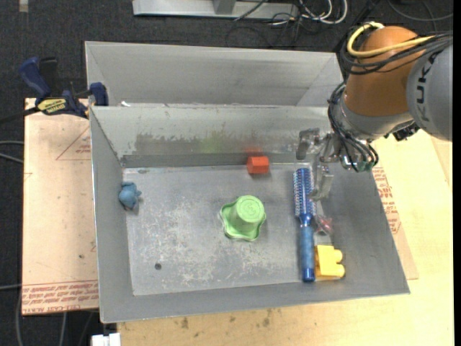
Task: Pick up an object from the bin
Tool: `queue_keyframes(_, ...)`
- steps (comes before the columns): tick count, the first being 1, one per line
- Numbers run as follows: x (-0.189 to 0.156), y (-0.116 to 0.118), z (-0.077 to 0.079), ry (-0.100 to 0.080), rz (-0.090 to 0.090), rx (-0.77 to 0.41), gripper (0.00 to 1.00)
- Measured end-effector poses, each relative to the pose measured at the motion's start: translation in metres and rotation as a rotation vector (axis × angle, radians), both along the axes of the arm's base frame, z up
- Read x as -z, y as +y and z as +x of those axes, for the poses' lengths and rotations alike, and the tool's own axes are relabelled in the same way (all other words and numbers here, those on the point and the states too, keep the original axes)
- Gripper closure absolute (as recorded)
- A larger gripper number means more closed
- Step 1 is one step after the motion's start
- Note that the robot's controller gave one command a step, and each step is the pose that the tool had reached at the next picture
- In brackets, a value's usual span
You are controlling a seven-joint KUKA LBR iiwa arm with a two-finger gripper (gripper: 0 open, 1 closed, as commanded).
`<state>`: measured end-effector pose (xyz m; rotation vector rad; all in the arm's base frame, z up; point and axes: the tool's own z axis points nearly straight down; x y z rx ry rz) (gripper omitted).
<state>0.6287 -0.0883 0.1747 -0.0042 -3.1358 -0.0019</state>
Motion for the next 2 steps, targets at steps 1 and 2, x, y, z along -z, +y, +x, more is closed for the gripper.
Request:
queue_keyframes(1, 0.105, -0.023, -0.030, -0.001, 0.001, -0.211, 0.00)
queue_keyframes(2, 0.102, 0.032, -0.057, -0.014, 0.000, -0.488, 0.00)
